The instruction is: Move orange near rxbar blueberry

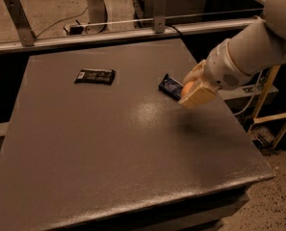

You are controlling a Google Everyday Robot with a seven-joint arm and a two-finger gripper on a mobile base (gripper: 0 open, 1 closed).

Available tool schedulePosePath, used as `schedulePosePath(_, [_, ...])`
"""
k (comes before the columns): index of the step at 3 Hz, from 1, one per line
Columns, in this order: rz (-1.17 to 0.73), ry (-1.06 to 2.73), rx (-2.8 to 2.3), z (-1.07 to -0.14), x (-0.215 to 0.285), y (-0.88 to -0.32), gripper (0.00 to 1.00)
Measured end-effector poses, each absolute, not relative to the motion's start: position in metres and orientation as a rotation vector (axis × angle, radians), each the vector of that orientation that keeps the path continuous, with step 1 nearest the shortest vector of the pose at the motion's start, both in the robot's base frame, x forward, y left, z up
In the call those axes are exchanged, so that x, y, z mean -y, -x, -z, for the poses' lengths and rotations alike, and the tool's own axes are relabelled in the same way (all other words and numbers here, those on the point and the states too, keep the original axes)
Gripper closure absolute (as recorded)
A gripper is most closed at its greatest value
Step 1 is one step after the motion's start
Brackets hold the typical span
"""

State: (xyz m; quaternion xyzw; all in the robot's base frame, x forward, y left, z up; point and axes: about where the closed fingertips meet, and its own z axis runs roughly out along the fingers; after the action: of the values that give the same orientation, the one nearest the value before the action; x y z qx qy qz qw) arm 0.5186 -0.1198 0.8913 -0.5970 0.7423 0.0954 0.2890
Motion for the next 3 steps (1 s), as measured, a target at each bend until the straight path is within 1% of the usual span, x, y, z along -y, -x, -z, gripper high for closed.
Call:
schedulePosePath(1, [-0.213,1.521,-2.003,-0.894,0.127,-0.557,1.00])
schedulePosePath(2, [-0.196,1.474,-2.050,-0.885,0.143,-0.571,0.84])
schedulePosePath(3, [-0.211,1.462,-2.095,-0.865,0.152,-0.574,0.53])
